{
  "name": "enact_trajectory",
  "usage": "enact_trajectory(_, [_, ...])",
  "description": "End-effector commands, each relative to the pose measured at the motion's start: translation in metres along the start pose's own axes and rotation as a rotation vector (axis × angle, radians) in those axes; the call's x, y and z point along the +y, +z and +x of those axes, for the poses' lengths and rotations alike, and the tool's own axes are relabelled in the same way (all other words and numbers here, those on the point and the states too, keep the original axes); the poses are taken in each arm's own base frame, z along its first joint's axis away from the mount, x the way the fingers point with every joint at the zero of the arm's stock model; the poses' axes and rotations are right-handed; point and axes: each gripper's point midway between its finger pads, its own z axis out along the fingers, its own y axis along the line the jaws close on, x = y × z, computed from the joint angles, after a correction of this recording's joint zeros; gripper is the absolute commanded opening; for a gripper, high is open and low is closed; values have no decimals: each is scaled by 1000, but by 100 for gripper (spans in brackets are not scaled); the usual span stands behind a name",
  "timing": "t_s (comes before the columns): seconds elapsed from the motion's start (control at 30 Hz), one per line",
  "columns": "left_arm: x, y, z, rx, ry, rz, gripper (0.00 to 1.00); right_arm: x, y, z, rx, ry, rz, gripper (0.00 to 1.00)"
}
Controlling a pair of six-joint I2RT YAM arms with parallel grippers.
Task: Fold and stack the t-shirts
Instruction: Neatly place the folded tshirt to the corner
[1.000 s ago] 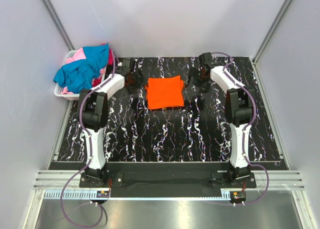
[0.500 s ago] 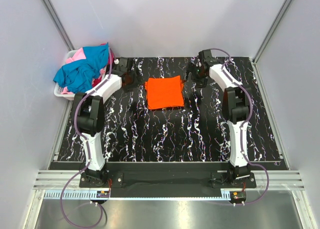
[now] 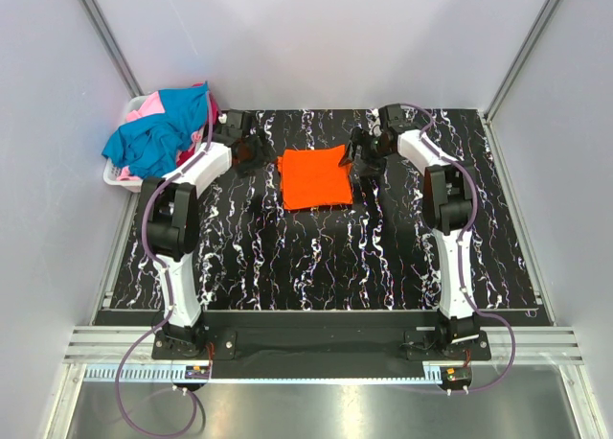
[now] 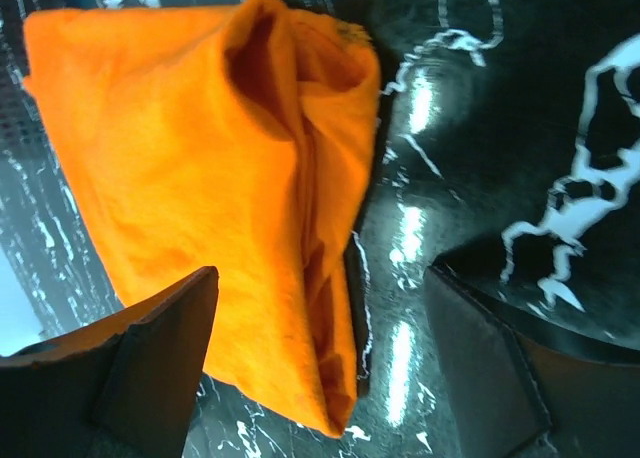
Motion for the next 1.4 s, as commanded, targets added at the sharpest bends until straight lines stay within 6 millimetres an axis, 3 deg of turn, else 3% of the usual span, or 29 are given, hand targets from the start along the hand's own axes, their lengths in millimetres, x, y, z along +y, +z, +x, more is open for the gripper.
enact_trajectory(0.0, [-11, -2, -10, -18, 5, 64, 76, 12, 9, -2, 8, -16, -96, 88])
enact_trajectory(0.53, [3, -14, -17, -34, -25, 67, 75, 21, 38, -8, 49, 23, -180, 74])
enact_trajectory(0.8, [5, -22, -21, -54, -33, 73, 75, 26, 45, -6, 90, 30, -223, 59])
enact_trajectory(1.23, [13, -41, -19, -78, -44, 77, 75, 34, 43, -2, 156, -16, -276, 60])
enact_trajectory(1.3, [14, -44, -20, -84, -46, 75, 75, 33, 43, 0, 166, -9, -277, 34])
enact_trajectory(1.37, [15, -46, -19, -84, -47, 74, 75, 28, 45, 2, 166, -4, -245, 0])
